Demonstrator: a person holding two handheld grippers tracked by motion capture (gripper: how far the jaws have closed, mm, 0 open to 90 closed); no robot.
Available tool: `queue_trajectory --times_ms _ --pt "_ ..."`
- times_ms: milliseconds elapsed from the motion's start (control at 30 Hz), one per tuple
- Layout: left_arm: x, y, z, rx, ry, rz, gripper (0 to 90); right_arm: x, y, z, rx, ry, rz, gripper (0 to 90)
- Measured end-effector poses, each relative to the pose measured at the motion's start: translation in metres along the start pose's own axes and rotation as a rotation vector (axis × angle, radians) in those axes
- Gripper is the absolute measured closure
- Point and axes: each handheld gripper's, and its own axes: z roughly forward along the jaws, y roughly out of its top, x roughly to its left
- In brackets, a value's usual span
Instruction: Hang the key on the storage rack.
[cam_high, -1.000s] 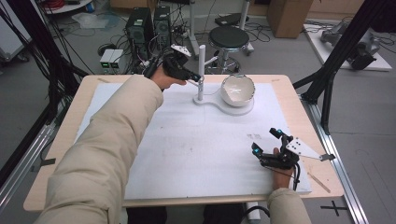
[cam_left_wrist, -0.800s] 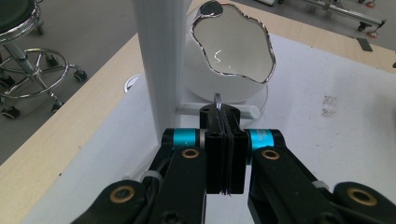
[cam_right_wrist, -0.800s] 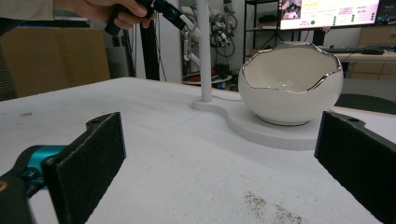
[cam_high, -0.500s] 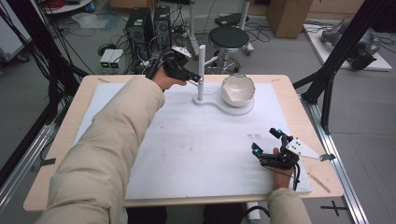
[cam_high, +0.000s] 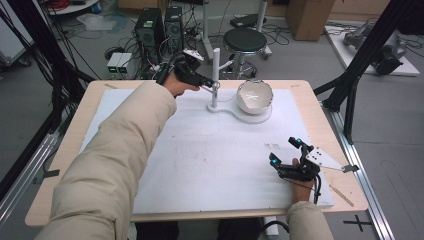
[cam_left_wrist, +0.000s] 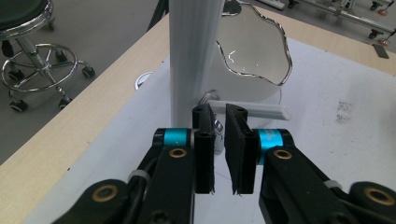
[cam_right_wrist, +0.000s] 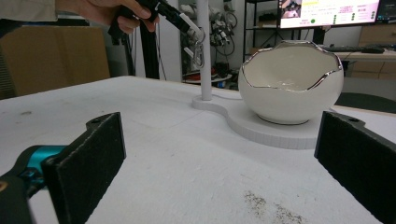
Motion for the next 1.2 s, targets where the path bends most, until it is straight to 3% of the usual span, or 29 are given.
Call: queue_trajectory --times_ms 167,300,467,567,600,733,867,933,1033,1200 --pt "0.002 -0.001 -0.005 -0.014 0.016 0.011 70.8 0.0 0.0 0.0 -0.001 0.001 -0.002 0.9" --pt "0.002 0.0 -0.016 -0.053 0.033 0.023 52.0 0.0 0.0 0.0 -0.001 0.0 -0.006 0.9" --pt "-0.003 -0.01 -0.044 -0.168 0.063 0.027 34.6 0.0 0.0 0.0 0.0 0.001 -0.01 0.9" --pt "-0.011 -0.021 -0.066 -0.226 0.078 0.021 21.2 0.0 0.0 0.0 0.001 0.0 -0.011 0.9" --pt "-0.014 -0.025 -0.074 -0.244 0.077 0.022 11.9 0.0 0.0 0.0 0.002 0.0 -0.01 0.9" --pt "-0.022 -0.045 -0.109 -0.287 0.064 0.068 9.6 0.0 0.0 0.001 0.005 0.0 -0.014 0.9" --pt "-0.025 -0.065 -0.133 -0.291 0.131 0.072 5.2 0.001 0.0 0.001 0.008 0.001 -0.011 0.9" --pt "-0.028 -0.075 -0.144 -0.317 0.143 0.057 1.7 0.001 0.0 0.001 0.009 0.0 -0.013 1.0" --pt "-0.034 -0.091 -0.157 -0.333 0.162 0.079 1.7 0.001 0.0 0.001 0.009 0.0 -0.012 1.0" --pt "-0.045 -0.126 -0.176 -0.371 0.197 0.077 1.7 0.001 0.0 0.001 0.01 0.0 -0.011 1.0"
